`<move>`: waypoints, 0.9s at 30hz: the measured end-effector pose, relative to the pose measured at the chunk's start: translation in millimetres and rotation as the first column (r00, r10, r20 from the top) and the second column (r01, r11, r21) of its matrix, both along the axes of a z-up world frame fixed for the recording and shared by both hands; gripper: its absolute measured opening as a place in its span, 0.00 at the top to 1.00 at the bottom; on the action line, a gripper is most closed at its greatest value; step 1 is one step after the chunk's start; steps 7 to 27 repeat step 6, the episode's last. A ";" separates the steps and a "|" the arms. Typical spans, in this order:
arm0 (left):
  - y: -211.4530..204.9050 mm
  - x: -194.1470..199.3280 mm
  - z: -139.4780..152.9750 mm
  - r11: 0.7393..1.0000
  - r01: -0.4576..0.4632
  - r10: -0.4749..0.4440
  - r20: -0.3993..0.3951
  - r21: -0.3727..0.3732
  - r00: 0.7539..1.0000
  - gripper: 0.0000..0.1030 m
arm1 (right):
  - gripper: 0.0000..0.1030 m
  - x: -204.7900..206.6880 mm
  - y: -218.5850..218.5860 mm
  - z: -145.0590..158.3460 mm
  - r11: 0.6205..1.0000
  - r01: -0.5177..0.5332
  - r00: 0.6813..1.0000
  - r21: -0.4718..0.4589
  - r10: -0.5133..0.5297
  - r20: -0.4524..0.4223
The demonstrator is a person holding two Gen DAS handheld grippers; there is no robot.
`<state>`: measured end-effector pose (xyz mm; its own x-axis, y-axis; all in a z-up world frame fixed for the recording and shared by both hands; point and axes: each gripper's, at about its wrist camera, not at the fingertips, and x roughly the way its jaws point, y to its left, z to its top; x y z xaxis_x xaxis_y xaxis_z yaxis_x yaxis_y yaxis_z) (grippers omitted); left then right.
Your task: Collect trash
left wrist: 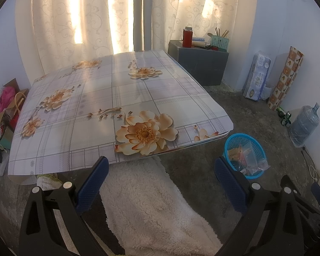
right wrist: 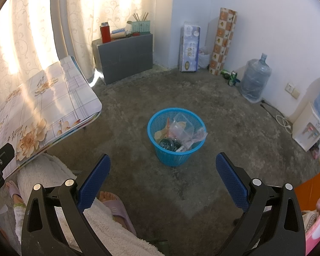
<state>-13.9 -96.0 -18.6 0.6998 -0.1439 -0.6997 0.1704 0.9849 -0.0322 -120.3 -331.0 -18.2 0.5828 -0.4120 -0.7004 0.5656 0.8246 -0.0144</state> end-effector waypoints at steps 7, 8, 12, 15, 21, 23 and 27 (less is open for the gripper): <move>0.1 -0.8 0.0 1.000 0.000 0.000 0.001 -0.001 1.000 0.05 | 0.08 0.1 -0.6 0.3 1.000 0.000 1.000 0.000 0.000 0.001; 0.1 -0.8 0.0 1.000 0.000 0.000 0.001 -0.001 1.000 0.05 | 0.08 0.1 -0.6 0.3 1.000 0.000 1.000 0.000 0.000 0.001; 0.1 -0.8 0.0 1.000 0.000 0.000 0.001 -0.001 1.000 0.05 | 0.08 0.1 -0.6 0.3 1.000 0.000 1.000 0.000 0.000 0.001; 0.1 -0.8 0.0 1.000 0.000 0.000 0.001 -0.001 1.000 0.05 | 0.08 0.1 -0.6 0.3 1.000 0.000 1.000 0.000 0.000 0.001; 0.1 -0.8 0.0 1.000 0.000 0.000 0.001 -0.001 1.000 0.05 | 0.08 0.1 -0.6 0.3 1.000 0.000 1.000 0.000 0.000 0.001; 0.1 -0.8 0.0 1.000 0.000 0.000 0.001 -0.001 1.000 0.05 | 0.08 0.1 -0.6 0.3 1.000 0.000 1.000 0.000 0.000 0.001; 0.1 -0.8 0.0 1.000 0.000 0.000 0.001 -0.001 1.000 0.05 | 0.08 0.1 -0.6 0.3 1.000 0.000 1.000 0.000 0.000 0.001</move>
